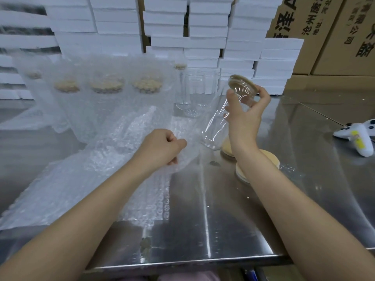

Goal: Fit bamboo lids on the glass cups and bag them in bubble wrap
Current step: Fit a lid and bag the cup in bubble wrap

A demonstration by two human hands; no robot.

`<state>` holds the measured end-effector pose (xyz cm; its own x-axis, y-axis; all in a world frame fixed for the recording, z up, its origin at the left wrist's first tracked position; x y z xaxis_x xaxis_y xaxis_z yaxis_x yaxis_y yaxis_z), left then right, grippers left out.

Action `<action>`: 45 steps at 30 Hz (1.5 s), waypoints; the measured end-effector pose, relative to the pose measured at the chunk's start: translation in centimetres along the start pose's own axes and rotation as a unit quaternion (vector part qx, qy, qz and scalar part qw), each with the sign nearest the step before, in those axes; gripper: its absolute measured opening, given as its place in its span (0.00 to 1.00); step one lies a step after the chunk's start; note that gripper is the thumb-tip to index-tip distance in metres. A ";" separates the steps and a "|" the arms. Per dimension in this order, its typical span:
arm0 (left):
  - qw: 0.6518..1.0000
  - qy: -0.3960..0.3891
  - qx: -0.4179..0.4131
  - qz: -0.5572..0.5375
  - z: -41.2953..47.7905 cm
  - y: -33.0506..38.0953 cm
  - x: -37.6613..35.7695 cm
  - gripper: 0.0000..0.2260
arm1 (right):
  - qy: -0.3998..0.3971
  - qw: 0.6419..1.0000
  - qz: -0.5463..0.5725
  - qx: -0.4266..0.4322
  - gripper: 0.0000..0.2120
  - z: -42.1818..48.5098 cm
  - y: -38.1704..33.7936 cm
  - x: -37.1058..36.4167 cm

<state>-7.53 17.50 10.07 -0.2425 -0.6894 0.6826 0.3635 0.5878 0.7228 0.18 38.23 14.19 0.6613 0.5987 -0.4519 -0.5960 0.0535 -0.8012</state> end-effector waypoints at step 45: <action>0.911 0.171 -0.320 0.195 -2.6 5.7 2.6 0.46 | 0.028 0.974 0.222 -0.041 0.27 -2.2 -0.3 -1.3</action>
<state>-3.73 18.00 15.70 0.2709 -0.6370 0.7217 0.8389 0.5240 0.1476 0.46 35.69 14.20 0.3707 0.5041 -0.7801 -0.7922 -0.2668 -0.5489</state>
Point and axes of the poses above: each hand's wrist, its own z-axis towards the middle knuckle, its own x-axis out of the back of the hand, y = z × x, the point moved 9 cm from there along z, towards the middle knuckle, and after that the axes turned 13 degrees about z, right-handed, at the moved point
